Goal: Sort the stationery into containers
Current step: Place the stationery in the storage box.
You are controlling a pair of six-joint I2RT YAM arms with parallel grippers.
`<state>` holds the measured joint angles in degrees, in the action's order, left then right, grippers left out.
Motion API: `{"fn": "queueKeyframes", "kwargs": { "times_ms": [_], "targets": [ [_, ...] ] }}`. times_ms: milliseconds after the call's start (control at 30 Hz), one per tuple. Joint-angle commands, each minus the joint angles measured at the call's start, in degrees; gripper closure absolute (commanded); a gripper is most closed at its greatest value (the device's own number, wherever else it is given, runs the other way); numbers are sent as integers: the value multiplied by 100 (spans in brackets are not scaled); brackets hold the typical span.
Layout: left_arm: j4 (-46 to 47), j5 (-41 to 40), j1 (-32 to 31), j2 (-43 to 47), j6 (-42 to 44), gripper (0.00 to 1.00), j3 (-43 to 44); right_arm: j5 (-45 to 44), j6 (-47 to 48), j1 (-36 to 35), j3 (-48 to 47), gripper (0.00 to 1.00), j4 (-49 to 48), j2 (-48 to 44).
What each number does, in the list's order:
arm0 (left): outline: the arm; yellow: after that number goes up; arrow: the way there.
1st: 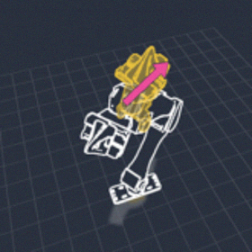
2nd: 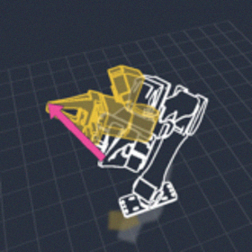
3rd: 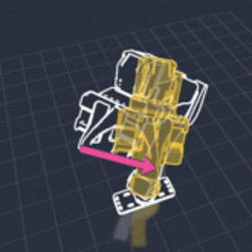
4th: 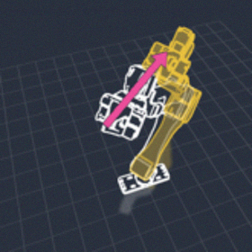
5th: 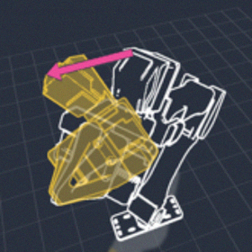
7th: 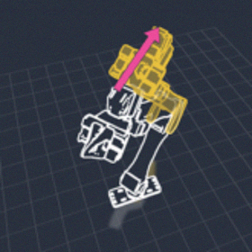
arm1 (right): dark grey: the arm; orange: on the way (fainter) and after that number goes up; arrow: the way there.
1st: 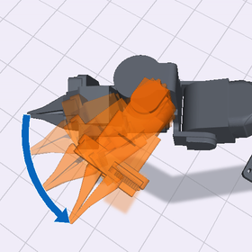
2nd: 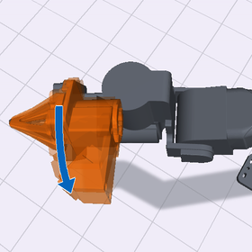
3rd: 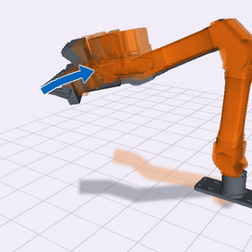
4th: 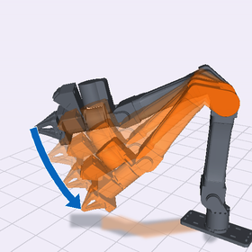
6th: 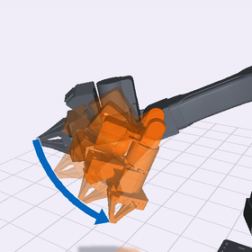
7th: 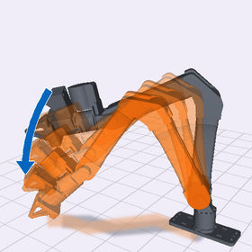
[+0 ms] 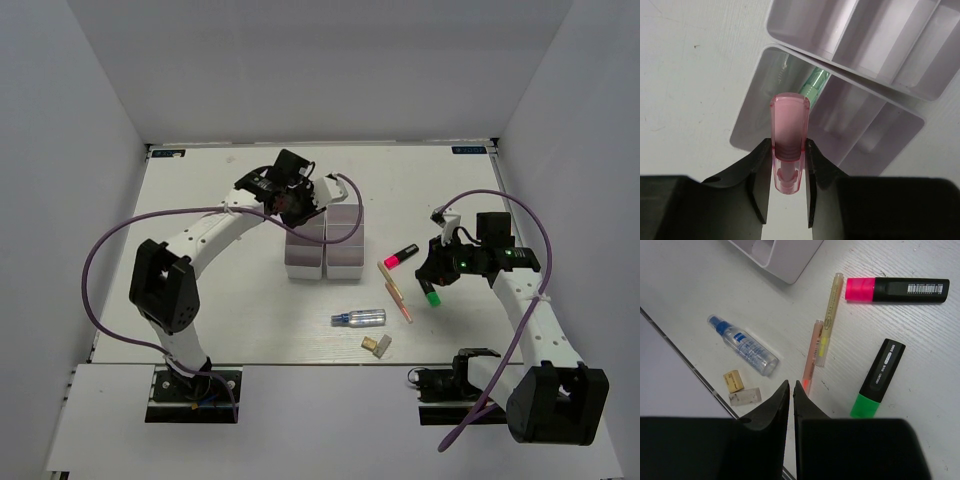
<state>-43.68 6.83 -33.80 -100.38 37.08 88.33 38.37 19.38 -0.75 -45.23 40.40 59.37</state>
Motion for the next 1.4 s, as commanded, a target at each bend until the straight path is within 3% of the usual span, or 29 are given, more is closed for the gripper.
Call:
{"fn": "queueKeyframes", "kwargs": {
  "times_ms": [0, 600, 800, 1167, 1233, 1367],
  "targets": [
    [385, 20, -39, 458, 466, 100, -228, 144, 93, -4, -188, 90, 38, 48],
    [984, -463, -364, 265, 959, 100, -325, 215, 137, 286, -214, 89, 73, 74],
    [1168, -569, -381, 273, 915, 92, -466, 285, 145, 321, -223, 89, 99, 92],
    [1582, -648, -382, 308, 871, 86, -818, 399, 180, 401, -232, 89, 152, 101],
    [1599, -648, -373, 300, 853, 82, -835, 399, 207, 418, -232, 89, 135, 74],
    [1792, -841, -382, 361, 836, 64, -949, 417, 189, 427, -232, 89, 152, 83]
  ]
}}
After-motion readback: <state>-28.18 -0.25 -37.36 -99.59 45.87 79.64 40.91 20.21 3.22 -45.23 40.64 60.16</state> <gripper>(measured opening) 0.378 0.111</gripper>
